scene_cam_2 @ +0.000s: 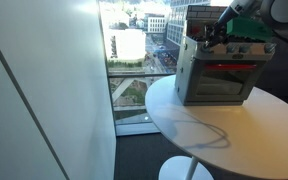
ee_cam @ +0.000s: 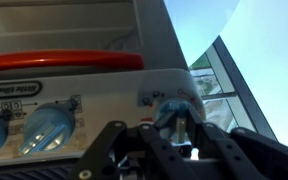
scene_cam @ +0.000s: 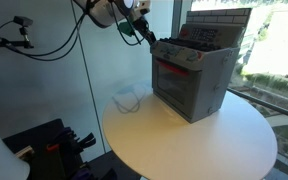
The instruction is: Turn the left knob anticlockwise
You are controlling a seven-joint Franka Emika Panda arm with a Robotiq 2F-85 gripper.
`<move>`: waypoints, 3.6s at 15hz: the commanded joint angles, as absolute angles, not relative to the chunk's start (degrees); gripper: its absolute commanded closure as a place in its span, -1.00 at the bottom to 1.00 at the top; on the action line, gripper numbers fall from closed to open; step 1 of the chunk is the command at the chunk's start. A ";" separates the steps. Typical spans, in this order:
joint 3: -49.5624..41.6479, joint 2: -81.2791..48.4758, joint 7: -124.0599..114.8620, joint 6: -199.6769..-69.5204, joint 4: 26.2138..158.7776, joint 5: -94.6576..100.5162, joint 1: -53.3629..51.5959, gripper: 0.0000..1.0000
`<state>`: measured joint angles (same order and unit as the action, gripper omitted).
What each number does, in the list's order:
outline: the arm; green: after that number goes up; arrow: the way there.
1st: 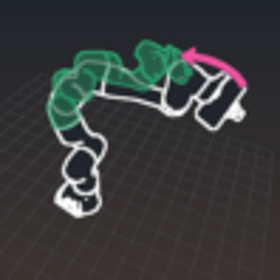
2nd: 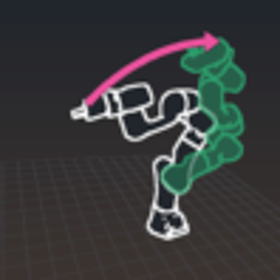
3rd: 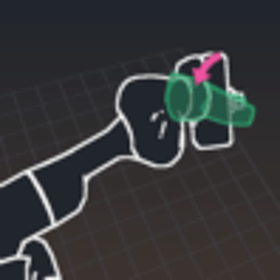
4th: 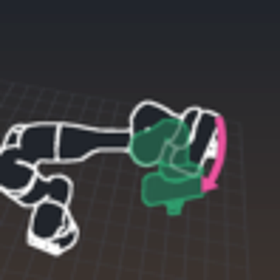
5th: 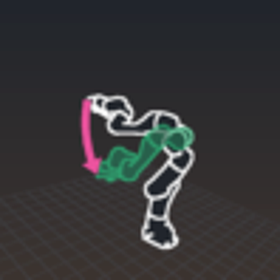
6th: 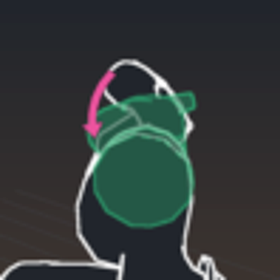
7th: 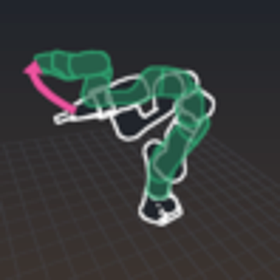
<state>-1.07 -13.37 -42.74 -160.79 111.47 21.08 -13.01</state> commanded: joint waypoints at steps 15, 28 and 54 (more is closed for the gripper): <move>-6.44 -11.54 -50.33 -154.76 110.17 38.21 -16.82 0.87; -5.61 -9.72 -48.64 -150.84 111.22 34.32 -16.12 -0.87; 3.07 0.85 -29.97 -108.68 110.36 -1.76 -7.54 -1.00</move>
<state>2.07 -1.31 -30.42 -113.76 110.51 -0.04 -8.93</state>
